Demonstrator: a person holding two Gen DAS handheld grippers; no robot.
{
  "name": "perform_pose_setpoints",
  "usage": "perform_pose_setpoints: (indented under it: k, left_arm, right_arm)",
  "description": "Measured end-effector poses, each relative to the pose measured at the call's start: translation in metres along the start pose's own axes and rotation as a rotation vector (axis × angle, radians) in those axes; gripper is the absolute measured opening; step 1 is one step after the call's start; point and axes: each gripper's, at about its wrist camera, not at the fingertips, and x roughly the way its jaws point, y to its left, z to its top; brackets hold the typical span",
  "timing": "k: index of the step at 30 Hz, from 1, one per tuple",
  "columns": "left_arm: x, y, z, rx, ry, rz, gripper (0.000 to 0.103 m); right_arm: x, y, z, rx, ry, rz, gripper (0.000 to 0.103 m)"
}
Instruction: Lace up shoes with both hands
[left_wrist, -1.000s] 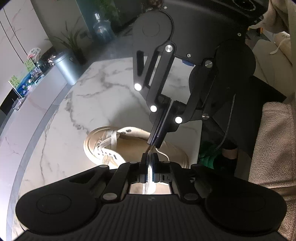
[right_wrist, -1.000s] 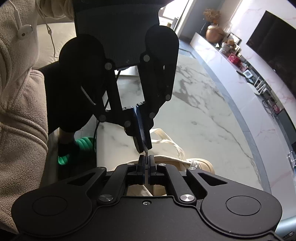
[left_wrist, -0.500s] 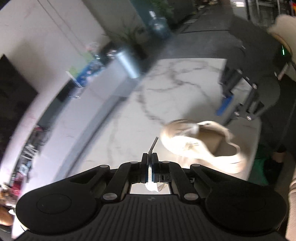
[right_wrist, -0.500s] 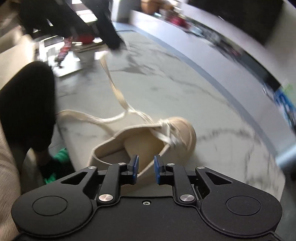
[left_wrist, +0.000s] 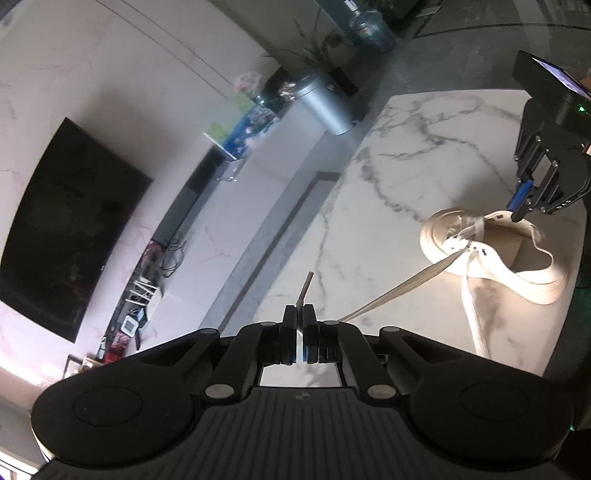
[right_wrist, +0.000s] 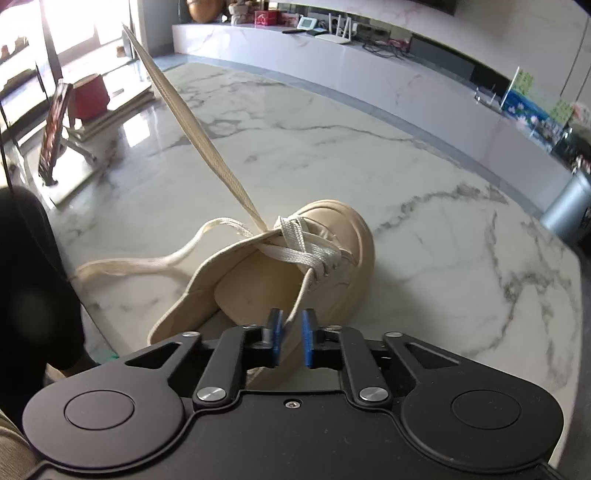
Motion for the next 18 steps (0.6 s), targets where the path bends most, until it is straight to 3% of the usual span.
perform_pose_setpoints:
  k: [11,18]
  left_arm:
    - [-0.008,-0.008,0.006,0.005,-0.038,0.004,0.002]
    - [-0.002,-0.028,0.025,-0.009,-0.122,-0.124,0.002]
  right_arm:
    - [-0.005,0.001,0.001,-0.012,-0.009,0.001,0.004]
    - [-0.008,-0.005,0.007,0.009,-0.034,0.030,0.005]
